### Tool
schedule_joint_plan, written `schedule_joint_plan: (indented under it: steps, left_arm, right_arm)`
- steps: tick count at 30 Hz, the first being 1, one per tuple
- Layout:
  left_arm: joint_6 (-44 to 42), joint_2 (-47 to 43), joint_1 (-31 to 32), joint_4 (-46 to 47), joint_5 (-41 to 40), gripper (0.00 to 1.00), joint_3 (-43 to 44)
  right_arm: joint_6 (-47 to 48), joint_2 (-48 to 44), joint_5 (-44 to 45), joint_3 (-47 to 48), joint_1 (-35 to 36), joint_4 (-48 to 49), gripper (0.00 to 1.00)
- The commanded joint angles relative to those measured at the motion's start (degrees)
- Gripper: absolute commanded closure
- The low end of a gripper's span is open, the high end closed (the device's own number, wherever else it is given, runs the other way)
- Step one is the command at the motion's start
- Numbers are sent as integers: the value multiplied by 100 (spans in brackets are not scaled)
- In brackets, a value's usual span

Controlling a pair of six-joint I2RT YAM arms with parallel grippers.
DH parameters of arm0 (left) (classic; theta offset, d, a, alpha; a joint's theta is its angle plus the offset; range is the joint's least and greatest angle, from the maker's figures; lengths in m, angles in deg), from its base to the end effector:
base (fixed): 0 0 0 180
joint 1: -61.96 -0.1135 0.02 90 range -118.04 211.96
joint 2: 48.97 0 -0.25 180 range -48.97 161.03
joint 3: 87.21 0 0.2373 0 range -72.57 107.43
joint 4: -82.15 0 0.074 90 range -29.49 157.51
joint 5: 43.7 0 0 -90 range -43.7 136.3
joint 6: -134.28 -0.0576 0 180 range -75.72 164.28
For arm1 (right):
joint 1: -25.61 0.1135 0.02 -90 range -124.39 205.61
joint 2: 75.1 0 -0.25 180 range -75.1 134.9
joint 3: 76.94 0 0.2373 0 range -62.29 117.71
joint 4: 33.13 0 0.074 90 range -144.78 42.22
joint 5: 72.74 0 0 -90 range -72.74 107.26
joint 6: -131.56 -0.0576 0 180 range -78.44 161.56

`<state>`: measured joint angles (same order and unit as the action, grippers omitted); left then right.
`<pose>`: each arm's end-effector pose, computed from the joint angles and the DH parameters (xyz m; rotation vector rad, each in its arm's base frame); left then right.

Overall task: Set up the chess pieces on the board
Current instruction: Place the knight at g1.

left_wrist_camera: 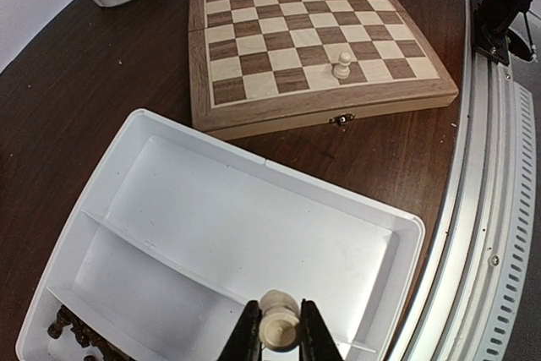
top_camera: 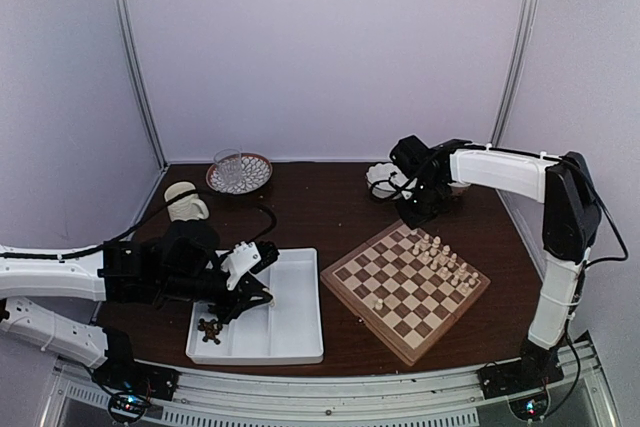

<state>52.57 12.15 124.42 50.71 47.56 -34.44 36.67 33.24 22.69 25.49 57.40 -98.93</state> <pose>0.1076 -0.2091 0.2137 1.0838 2.0926 -0.6604 0.3224 0.1934 0.2017 -0.6325 2.7371 0.0158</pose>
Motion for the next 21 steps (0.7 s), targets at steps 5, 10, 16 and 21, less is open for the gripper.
schedule_joint_plan:
  steps: [5, 10, 16, 21]
  left_arm:
    - [31, -128, -14, 147, -241, 94, 48]
    - [27, -139, -14, 172, -240, 94, 28]
    - [23, -137, -14, 155, -226, 94, 45]
    - [23, -136, -15, 136, -208, 94, 50]
  right_arm:
    - [-123, 54, 129, -192, -185, 262, 100]
    - [-105, 136, 116, -210, -208, 422, 100]
    - [-92, 251, 107, -175, -232, 388, 100]
    - [-109, 304, 96, -157, -259, 341, 99]
